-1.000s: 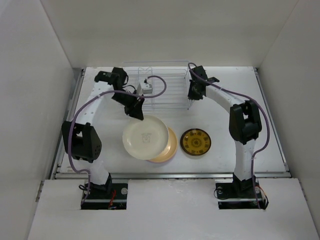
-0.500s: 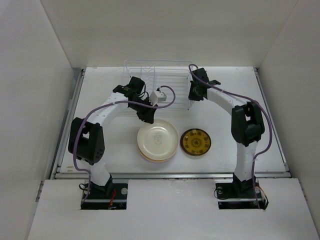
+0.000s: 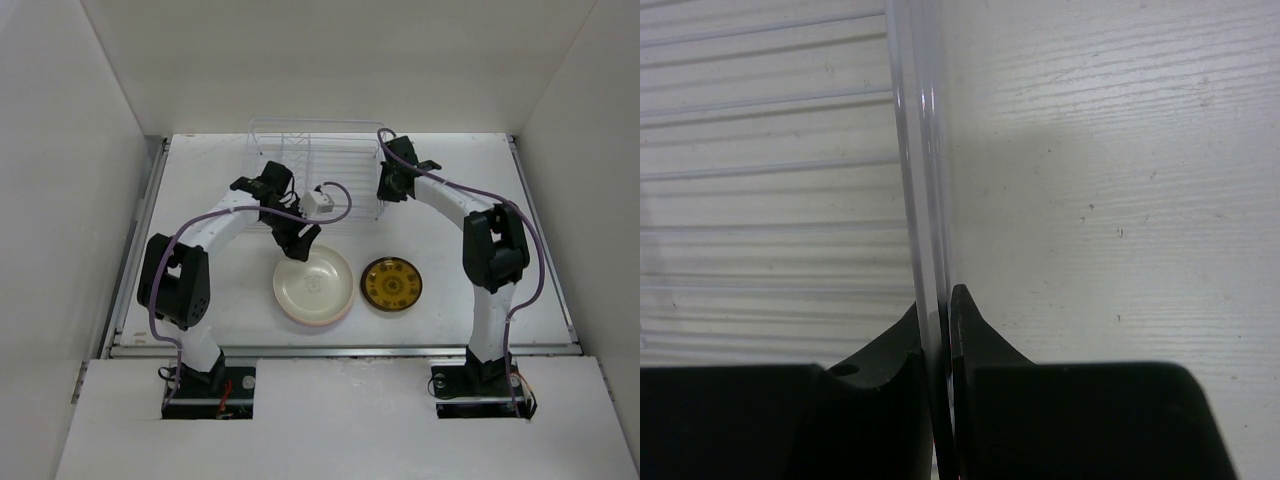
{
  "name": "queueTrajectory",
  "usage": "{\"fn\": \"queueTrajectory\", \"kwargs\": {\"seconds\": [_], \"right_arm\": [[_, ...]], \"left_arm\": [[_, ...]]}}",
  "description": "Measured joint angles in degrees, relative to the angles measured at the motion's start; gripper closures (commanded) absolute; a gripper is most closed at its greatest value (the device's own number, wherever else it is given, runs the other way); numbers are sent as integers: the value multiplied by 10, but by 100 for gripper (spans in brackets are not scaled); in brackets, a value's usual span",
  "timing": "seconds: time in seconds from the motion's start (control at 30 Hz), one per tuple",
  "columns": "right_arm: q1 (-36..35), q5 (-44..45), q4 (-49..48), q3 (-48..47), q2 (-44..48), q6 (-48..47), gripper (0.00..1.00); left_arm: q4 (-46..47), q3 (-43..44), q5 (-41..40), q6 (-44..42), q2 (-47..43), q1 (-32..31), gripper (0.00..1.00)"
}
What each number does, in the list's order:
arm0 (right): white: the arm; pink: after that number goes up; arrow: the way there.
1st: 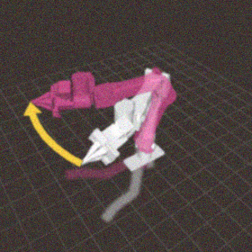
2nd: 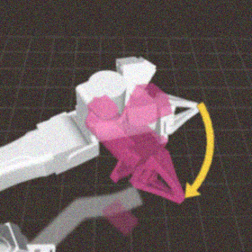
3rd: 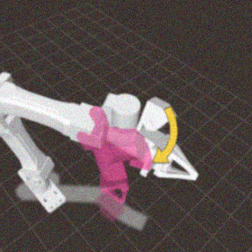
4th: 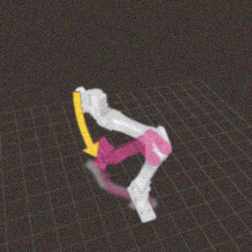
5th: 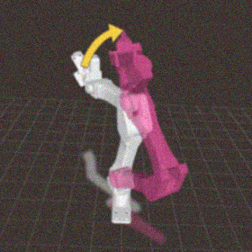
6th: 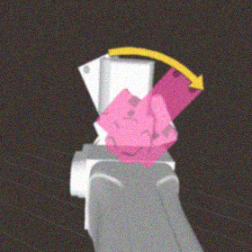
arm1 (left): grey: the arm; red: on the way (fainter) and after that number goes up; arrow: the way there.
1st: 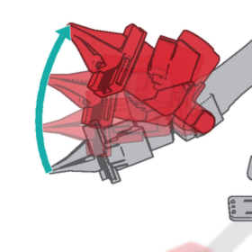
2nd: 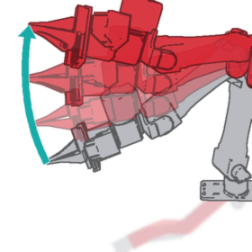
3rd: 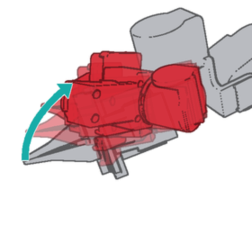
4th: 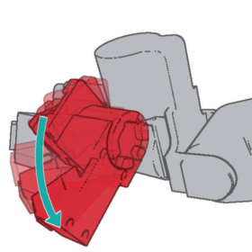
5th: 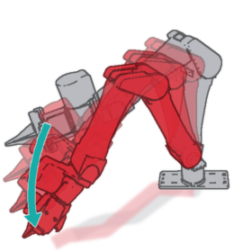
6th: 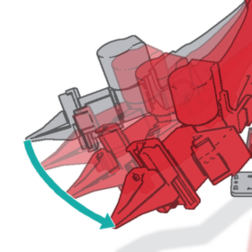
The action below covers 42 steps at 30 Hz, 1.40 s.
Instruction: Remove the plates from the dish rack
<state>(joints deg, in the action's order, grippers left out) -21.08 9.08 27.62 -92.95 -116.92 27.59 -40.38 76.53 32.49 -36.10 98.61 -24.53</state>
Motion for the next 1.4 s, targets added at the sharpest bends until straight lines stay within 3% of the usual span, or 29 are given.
{"fn": "queueTrajectory", "kwargs": {"seconds": [0.3, 0.4, 0.7, 1.2, 1.37, 1.4], "right_arm": [[0, 0, 0, 0, 0, -2, 100], [0, 0, 0, 0, 0, -4, 100], [0, 0, 0, -1, 0, -8, 100], [0, 0, 1, -1, 0, -9, 100], [0, 0, 1, -1, 0, -9, 99], [0, 0, 1, -1, 0, -9, 99]], "left_arm": [[-27, 0, -2, -17, 0, -2, 37], [-29, -2, 0, -20, 0, -2, 41], [-5, -55, -12, -22, 0, -4, 41], [27, -59, -21, -15, 3, -9, 43], [29, -49, -67, -7, 2, -9, 21], [26, -42, -76, -6, 2, -9, 21]]}}
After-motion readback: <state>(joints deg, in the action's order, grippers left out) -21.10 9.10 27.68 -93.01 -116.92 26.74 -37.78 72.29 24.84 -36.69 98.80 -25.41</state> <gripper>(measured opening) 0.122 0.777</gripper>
